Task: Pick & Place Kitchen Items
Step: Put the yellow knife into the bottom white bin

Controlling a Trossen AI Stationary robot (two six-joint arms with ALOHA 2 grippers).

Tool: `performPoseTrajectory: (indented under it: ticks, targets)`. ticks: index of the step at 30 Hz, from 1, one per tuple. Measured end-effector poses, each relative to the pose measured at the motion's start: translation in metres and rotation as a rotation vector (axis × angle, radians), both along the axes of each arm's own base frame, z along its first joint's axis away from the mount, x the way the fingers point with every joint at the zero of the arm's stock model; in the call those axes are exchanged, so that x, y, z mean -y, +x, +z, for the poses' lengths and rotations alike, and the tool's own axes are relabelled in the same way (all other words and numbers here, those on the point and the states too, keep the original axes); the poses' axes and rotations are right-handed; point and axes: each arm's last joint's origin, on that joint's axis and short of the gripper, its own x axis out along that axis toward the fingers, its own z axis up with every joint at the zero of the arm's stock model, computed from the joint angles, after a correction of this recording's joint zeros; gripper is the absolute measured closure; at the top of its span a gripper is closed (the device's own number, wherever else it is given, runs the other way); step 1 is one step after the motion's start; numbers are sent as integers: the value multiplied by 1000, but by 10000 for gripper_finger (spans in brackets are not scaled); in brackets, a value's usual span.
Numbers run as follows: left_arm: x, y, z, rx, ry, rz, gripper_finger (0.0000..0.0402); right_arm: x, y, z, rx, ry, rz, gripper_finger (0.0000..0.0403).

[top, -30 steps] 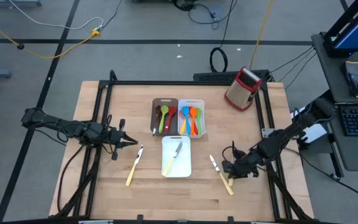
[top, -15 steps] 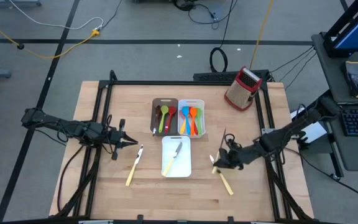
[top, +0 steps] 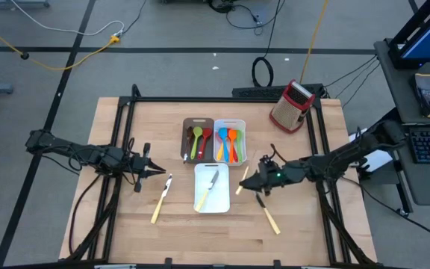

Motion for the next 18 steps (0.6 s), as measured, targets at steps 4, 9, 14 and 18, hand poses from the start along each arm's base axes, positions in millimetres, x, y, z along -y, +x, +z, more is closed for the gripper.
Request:
performPoseTrajectory:
  ticks: [4,9,14,18]
  targets:
    - [0,0,0,0,0,0,373,-3,14,8,35,-5,46,336]
    - [0,0,0,0,3,-1,373,-11,39,21,56,-10,151,336]
    - [0,0,0,0,7,-2,373,-18,62,31,79,-4,237,336]
    - [0,0,0,2,24,-7,373,-25,78,37,90,14,287,336]
